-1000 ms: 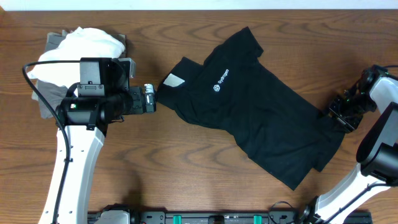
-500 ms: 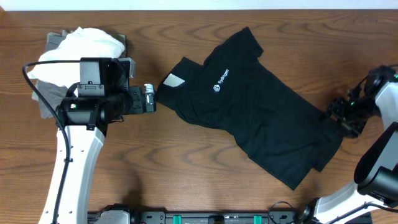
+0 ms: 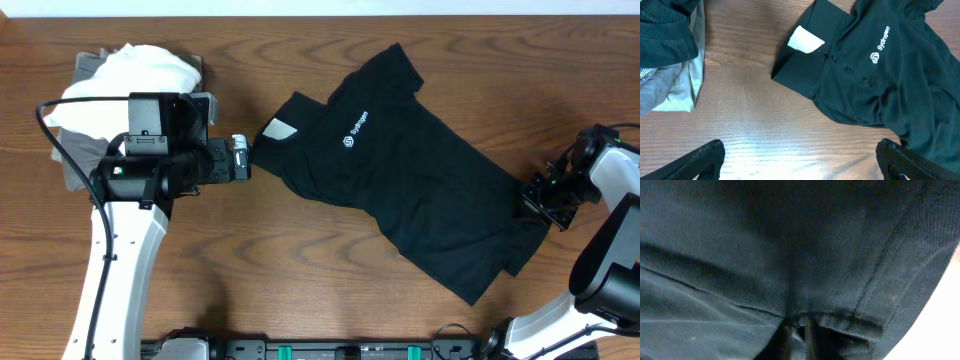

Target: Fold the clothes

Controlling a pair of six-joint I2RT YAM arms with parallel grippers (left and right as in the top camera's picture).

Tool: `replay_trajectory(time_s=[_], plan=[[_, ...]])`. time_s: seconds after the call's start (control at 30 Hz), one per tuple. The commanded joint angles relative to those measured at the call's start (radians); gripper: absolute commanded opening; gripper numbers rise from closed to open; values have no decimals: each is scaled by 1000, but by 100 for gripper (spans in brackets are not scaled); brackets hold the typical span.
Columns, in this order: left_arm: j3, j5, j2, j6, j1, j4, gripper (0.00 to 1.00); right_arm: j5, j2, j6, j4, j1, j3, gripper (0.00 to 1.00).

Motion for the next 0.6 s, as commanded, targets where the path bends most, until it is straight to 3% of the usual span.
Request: replay_trajectory(time_s=[0.0, 0.3, 0.33, 0.37, 0.4, 0.57], plan=[[18, -9, 0, 10, -4, -3, 98, -8, -13, 14, -4, 2, 24, 1], [18, -8, 0, 9, -4, -2, 98, -9, -139, -12, -71, 2, 54, 3], [18, -9, 0, 10, -4, -2, 98, -9, -140, -12, -85, 2, 53, 18], [18, -8, 0, 10, -4, -2, 98, -9, -140, -12, -100, 2, 51, 40], [18, -9, 0, 10, -4, -1, 98, -9, -138, -12, -104, 2, 44, 47], [18, -8, 0, 10, -4, -2, 98, -10, -138, 30, -26, 3, -55, 61]])
